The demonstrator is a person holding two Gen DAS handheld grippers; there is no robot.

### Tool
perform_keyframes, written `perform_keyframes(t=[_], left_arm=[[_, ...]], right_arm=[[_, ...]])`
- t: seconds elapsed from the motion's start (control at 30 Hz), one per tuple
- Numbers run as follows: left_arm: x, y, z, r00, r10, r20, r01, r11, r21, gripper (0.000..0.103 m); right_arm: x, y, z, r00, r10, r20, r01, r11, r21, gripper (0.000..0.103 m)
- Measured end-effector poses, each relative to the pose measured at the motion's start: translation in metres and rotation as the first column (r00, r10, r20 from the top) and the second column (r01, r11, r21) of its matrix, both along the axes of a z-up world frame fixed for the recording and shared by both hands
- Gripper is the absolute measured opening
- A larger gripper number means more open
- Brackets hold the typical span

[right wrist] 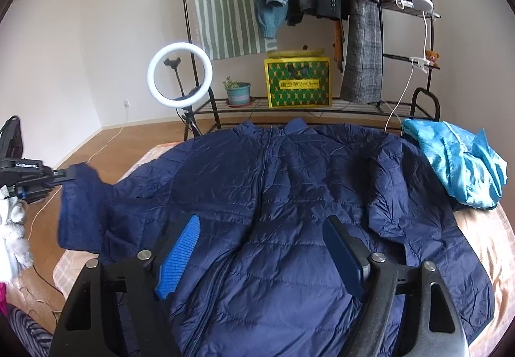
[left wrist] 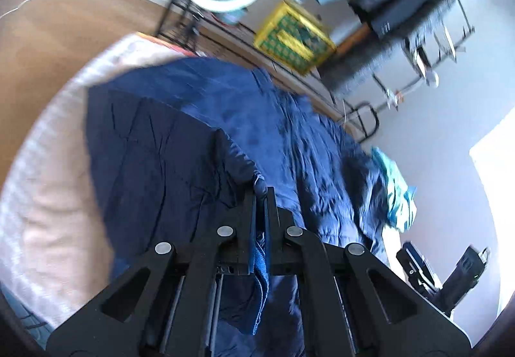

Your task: Fold large clothes

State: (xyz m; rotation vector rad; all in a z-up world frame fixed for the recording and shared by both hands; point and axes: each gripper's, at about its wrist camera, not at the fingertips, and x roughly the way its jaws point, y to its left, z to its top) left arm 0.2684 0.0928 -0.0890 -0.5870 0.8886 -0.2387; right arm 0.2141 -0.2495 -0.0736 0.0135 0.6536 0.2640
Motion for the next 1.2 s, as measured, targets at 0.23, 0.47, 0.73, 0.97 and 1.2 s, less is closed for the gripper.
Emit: perform_keyframes(t=[0.23,0.47,0.73,0.97,1.2], left_arm=[[0.050,-0.084,-0.054,0.986,-0.098,-0.134,0.112,0.989,0.095,0.001],[0.070,-0.098,-0.078,0.962,-0.163,-0.220,0.168,0.986,0.006,0.013],[0.064,-0.070,-0.033,0.981,-0.162,-0.104,0.164,0.987,0.008,0.033],[0.056,0.024,0.002,0.994,0.111,-0.002,-0.110,0.991,0.082,0.033],[0.035,0.117,0.009,0.932,0.359,0.040,-0.361,0.929,0.077,0.033]], right_arm=[[0.028,0.011,-0.023,0.994,0.053,-0.091,-0.055,0.998,-0.012,0.080],[0.053,0.024,-0.059,0.969,0.092,-0.231,-0.088,0.996,0.027,0.080],[0.067,0.060,-0.079,0.927,0.222,-0.303,-0.203,0.975,0.093,0.086],[0.081,0.123,-0.097,0.877,0.307,-0.369,-0.291,0.951,0.100,0.086],[0.107,0.166,-0.106,0.820,0.369,-0.438,-0.351,0.928,0.123,0.021]])
